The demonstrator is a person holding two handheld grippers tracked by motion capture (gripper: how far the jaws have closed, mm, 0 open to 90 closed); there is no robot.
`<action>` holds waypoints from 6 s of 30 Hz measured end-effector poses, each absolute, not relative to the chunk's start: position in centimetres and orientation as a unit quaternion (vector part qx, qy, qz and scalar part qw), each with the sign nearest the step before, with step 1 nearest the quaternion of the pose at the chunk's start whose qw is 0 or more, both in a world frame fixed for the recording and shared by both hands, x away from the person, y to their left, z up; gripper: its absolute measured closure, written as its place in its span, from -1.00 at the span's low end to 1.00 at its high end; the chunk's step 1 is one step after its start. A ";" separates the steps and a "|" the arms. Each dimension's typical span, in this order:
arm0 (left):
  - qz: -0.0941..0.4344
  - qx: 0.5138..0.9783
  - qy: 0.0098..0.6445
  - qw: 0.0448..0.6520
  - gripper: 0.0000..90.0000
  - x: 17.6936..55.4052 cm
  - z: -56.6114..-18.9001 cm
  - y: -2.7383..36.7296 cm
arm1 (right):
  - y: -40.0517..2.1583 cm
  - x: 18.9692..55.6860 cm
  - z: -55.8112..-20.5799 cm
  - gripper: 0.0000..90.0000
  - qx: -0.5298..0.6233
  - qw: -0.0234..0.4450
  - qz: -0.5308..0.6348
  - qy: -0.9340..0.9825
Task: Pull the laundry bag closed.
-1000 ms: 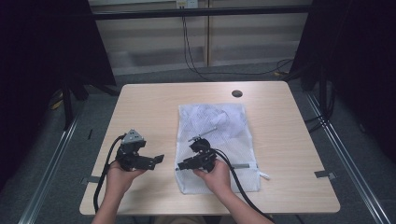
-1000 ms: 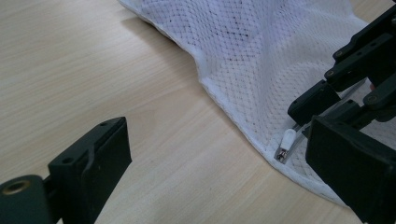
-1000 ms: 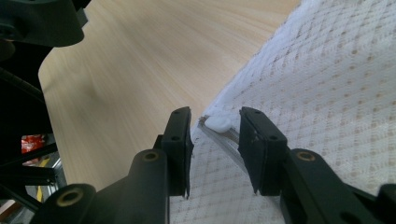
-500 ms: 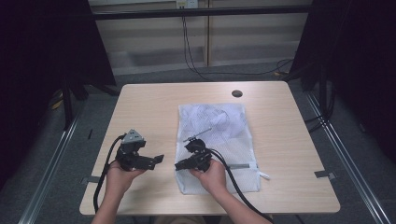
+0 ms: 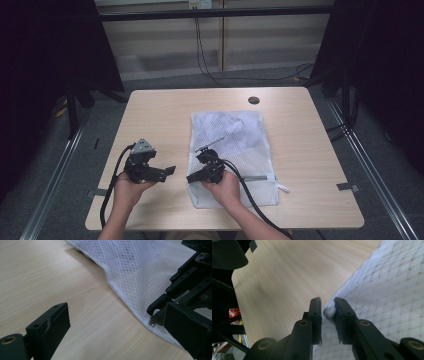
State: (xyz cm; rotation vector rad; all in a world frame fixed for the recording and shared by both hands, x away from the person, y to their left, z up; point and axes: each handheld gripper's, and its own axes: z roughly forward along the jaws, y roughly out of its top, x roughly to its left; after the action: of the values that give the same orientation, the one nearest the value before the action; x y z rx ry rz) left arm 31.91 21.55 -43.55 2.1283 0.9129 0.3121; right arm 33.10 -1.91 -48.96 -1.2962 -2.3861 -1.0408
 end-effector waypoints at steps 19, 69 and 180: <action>0.086 0.841 0.355 0.399 -0.86 31.8 -43.8 21.1 | -3.3 33.3 -47.5 0.90 -0.443 0.113 -0.384 -0.802; -0.062 0.827 0.354 0.433 -0.58 31.7 -45.5 15.8 | -6.8 33.0 -44.1 0.92 -0.444 0.084 -0.449 -0.771; -0.146 0.790 0.398 0.444 0.97 32.4 -46.4 14.3 | -8.8 32.6 -43.8 0.93 -0.455 0.081 -0.441 -0.770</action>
State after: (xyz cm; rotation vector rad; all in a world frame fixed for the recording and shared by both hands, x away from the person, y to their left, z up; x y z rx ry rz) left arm 32.41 14.28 -46.41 1.9588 0.9859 -0.3613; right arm 32.59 -8.82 -43.82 -1.3589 -2.3009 -1.3179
